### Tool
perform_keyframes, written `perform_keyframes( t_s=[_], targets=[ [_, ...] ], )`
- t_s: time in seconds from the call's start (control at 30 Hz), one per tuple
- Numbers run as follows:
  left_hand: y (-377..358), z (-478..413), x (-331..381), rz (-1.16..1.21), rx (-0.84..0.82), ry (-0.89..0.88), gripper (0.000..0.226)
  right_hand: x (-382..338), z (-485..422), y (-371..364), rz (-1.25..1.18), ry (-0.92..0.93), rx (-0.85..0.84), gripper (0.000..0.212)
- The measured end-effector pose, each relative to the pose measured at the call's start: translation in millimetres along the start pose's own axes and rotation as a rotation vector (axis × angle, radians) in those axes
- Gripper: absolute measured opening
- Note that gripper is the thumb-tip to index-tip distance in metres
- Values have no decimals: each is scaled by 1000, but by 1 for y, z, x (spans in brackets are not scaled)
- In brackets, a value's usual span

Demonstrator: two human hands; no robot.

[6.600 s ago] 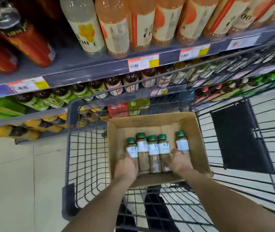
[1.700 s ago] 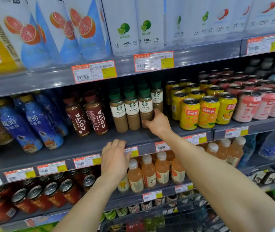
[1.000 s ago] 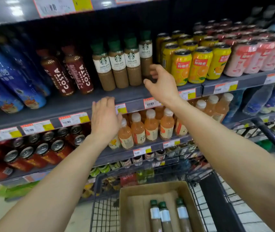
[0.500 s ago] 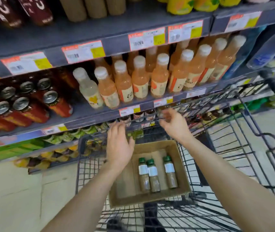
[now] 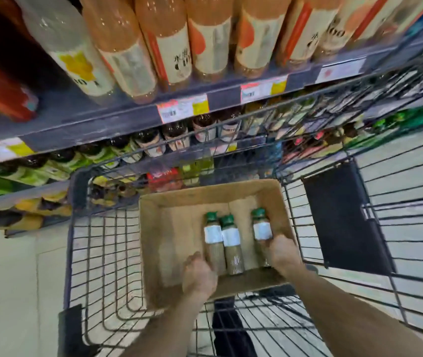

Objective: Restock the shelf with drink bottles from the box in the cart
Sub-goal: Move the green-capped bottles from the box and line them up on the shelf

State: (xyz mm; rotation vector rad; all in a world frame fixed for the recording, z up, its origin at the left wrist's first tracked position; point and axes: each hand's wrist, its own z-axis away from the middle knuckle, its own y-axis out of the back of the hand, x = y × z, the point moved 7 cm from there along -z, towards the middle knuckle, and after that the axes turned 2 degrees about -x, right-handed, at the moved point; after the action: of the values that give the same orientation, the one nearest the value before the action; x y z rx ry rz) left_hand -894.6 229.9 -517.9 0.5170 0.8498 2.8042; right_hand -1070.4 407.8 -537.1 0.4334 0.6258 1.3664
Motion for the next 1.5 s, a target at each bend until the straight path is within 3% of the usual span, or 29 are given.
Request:
perform_keyframes(
  t_s=[0.17,0.3,0.63,0.8,1.13,1.5],
  targets=[
    [-24,-26,-12,85,-19,88,42,7,-11,-20,-57,-44,87,43],
    [-36,-40,-11,88,-20,105,52,6,-22,-38,-91,-82,43,47],
    [-26,-42,-13,223,-84,67,42,0,-17,-39,-164,-92,6,52],
    [5,-19,-2,313,-61,15,38,-16,14,-19,-256,-14,62,54],
    [89,68,30,398,10,-183,54,-75,111,46,-398,190,179,48],
    [231,165,77,465,243,-489,61,-153,255,153,-591,489,380,51]
  ],
)
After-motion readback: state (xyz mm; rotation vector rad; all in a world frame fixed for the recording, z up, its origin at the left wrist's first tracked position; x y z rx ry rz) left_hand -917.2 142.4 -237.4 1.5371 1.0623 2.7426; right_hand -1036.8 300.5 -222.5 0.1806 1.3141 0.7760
